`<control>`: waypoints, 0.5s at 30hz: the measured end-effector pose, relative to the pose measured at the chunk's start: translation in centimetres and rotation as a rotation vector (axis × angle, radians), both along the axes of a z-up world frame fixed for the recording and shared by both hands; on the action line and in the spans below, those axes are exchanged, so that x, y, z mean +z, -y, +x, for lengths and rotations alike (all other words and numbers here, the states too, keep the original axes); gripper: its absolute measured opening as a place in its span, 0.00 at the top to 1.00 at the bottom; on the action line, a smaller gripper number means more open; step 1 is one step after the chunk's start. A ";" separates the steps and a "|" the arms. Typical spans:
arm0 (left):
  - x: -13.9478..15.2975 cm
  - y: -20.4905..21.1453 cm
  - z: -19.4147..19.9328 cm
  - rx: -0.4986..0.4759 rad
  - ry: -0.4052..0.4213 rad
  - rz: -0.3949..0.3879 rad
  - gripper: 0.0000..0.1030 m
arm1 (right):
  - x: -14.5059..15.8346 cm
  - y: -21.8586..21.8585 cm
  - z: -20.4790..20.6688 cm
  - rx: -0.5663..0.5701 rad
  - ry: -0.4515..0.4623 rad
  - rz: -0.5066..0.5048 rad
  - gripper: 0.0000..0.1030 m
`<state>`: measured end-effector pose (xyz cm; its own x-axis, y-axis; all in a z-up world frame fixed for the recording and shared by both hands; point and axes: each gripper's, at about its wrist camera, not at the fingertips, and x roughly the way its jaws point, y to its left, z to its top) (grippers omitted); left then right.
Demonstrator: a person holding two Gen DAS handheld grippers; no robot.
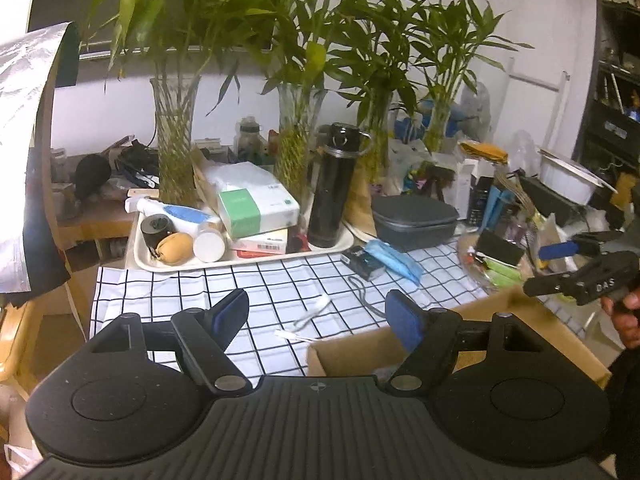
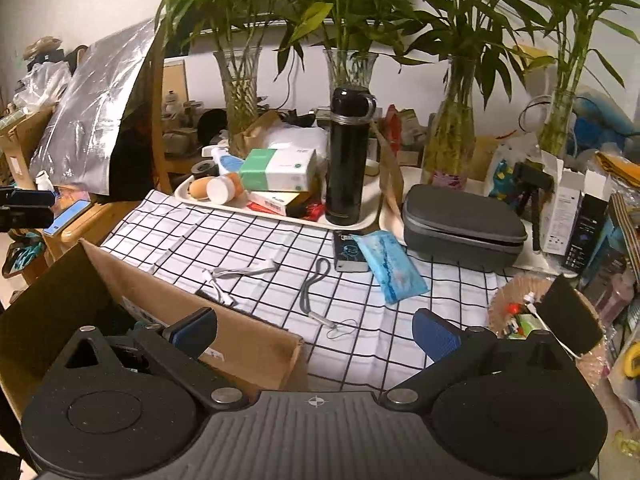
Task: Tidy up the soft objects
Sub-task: 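Move the left gripper to the white cable on the checkered cloth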
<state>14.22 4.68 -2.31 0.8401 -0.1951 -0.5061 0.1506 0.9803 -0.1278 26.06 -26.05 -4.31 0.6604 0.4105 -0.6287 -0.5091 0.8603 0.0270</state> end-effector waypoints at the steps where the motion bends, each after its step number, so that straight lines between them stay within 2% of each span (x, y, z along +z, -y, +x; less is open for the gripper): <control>1: -0.1 -0.1 0.3 0.000 0.002 0.004 0.27 | 0.0 0.0 0.1 -0.005 0.000 -0.002 0.00; 15: -1.7 -2.0 5.4 -0.004 0.029 -0.024 0.27 | -0.5 0.4 2.4 -0.081 0.000 -0.005 0.00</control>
<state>19.65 6.72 -3.99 0.8536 -0.2102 -0.4766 0.1587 0.9764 -0.1463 28.50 -26.45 -4.79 0.6915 0.3525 -0.6305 -0.4375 0.8989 0.0227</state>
